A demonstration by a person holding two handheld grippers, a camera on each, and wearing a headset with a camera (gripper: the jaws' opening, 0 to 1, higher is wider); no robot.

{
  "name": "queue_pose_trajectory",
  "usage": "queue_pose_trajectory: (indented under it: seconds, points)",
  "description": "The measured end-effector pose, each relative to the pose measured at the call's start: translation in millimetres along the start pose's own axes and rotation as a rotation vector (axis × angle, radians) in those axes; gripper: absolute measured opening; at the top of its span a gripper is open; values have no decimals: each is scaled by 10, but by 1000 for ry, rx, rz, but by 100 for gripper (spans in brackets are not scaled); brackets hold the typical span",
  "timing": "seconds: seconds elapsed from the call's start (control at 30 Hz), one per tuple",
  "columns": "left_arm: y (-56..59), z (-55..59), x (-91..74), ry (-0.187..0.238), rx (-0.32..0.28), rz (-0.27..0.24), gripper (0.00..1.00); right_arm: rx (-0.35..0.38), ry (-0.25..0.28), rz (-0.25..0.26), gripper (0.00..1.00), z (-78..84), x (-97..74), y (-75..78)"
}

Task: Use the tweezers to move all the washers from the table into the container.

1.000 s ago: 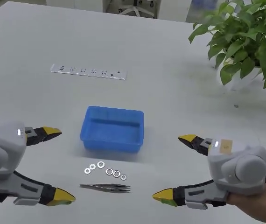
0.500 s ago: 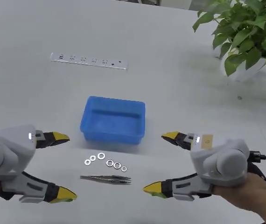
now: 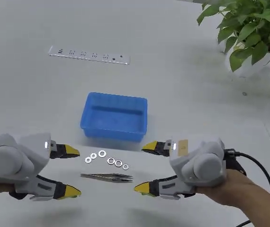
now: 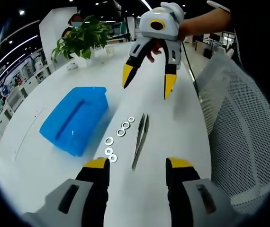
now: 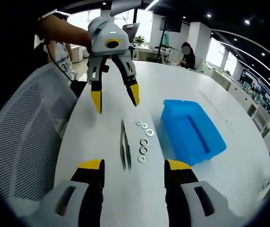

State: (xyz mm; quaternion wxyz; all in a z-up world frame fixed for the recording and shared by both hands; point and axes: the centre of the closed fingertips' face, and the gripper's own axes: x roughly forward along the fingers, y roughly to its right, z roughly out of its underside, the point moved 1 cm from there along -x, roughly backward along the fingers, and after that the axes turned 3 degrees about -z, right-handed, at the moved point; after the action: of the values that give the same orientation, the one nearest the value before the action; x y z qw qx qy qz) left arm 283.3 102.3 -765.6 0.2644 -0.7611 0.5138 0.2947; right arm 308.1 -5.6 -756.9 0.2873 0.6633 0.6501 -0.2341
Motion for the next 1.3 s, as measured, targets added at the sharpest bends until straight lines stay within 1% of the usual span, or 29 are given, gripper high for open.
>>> queue_pose_trajectory:
  seconds: [0.07, 0.1, 0.2, 0.27, 0.33, 0.47, 0.6, 0.77, 0.97, 1.1, 1.17, 1.3]
  points:
    - [-2, 7, 32, -8, 2, 6, 49, -6, -2, -9, 48, -5, 34, -14]
    - [-3, 16, 49, -15, 9, 7, 46, -12, -7, -17, 46, -6, 59, -28]
    - [-1, 36, 82, -32, 25, 15, 38, -36, -27, -35, 40, 7, 125, -52]
    - [-9, 61, 102, -52, 30, 15, 34, -48, -37, -47, 36, 11, 170, -63]
    - [-4, 76, 113, -62, 34, 23, 30, -56, -53, -55, 34, 24, 213, -68]
    - [-17, 92, 131, -70, 35, 27, 28, -65, -53, -72, 30, 10, 293, -87]
    - [-34, 115, 162, -82, 51, 27, 24, -77, -61, -87, 28, 4, 362, -106]
    - [-38, 192, 239, -98, 64, 48, 21, -94, -88, -101, 24, 33, 445, -94]
    - [-60, 185, 281, -97, 72, 57, 17, -80, -97, -126, 21, 38, 527, -88]
    - [-72, 175, 291, -92, 52, 74, 16, -83, -106, -135, 19, 44, 563, -99]
    - [-74, 191, 296, -99, 54, 82, 14, -81, -106, -136, 18, 42, 576, -94]
    - [-67, 216, 310, -110, 55, 98, 12, -80, -123, -139, 17, 72, 592, -89]
